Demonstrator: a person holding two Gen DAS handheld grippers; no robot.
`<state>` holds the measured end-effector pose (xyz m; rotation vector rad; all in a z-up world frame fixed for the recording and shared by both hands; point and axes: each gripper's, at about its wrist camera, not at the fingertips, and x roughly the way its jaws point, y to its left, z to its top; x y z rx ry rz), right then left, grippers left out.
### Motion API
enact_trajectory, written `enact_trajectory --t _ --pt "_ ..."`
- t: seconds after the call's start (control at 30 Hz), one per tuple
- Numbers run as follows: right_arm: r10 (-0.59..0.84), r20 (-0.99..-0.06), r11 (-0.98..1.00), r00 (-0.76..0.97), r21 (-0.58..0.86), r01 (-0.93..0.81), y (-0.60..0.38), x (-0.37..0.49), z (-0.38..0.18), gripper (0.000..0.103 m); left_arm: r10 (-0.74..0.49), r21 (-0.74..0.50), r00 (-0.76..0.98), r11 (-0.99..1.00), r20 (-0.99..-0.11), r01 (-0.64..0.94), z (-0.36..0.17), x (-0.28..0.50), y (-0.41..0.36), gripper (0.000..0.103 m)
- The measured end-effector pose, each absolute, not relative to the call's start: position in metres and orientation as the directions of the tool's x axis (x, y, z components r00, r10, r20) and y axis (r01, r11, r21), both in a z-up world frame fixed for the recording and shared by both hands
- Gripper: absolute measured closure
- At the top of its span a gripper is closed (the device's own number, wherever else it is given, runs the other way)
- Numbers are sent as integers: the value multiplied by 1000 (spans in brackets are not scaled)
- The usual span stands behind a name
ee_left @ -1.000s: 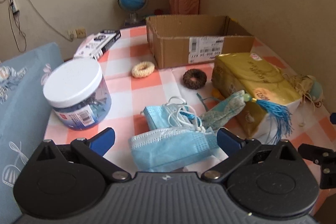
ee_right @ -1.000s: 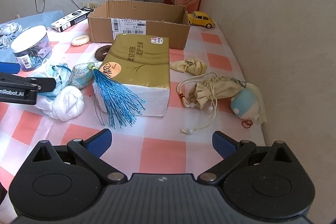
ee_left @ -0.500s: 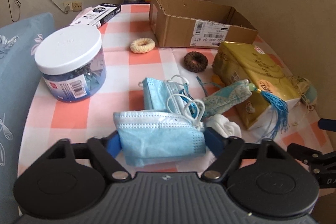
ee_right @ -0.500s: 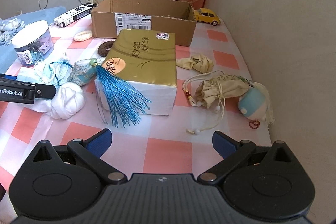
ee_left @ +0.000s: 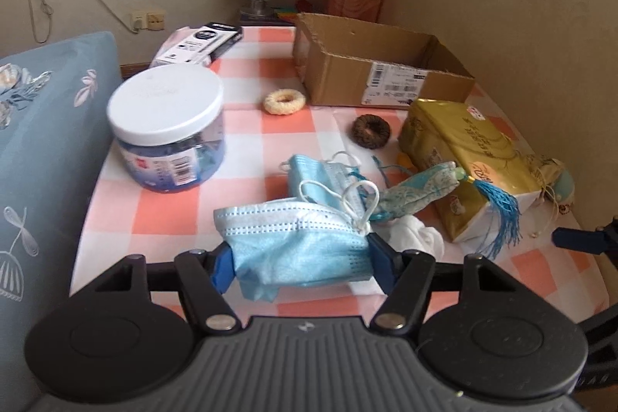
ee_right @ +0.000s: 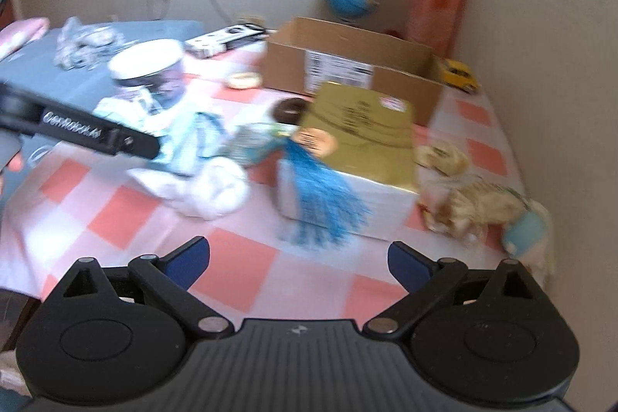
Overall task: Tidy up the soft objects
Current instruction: 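Grasp a blue face mask with the left tool while the right tool grasps the white cloth, then carry the blue mask with the left tool and drop it into the cardboard box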
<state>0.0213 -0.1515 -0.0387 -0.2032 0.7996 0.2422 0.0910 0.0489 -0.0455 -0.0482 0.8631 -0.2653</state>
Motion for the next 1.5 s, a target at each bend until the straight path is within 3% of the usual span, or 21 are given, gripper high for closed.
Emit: enact_trajectory --t 0.17,0.67,0.87,1.5 --pt "203 -729 912 654 -103 -398 -125 26 -43 14 -218 -136 631 975 -744 177 -43 85 61 36" --pt "252 -762 848 597 -123 -515 -80 72 -67 25 -197 -124 610 979 -768 161 -53 92 77 36" --pt "240 -769 855 592 -122 -505 -79 78 -70 44 -197 -127 609 979 -768 157 -54 94 80 36" --pt "282 -710 890 645 -57 -452 -118 40 -8 46 -226 -59 612 958 -758 281 -18 78 67 36"
